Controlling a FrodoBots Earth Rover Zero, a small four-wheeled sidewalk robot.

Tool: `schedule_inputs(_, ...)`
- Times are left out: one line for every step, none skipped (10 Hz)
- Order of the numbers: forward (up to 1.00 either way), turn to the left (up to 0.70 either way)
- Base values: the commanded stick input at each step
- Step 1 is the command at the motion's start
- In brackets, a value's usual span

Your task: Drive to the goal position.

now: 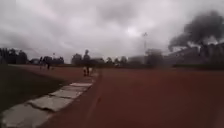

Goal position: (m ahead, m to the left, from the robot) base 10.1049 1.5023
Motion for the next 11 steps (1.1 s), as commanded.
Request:
schedule_inputs(0.85, 0.0)
schedule_inputs(0.85, 0.0)
schedule_inputs(0.85, 0.0)
schedule_inputs(0.85, 0.0)
schedule_inputs(0.85, 0.0)
schedule_inputs(0.85, 0.0)
schedule_inputs(0.85, 0.0)
schedule_inputs(0.85, 0.0)
schedule_inputs(0.85, 0.0)
schedule_inputs(0.85, 0.0)
schedule_inputs(0.85, 0.0)
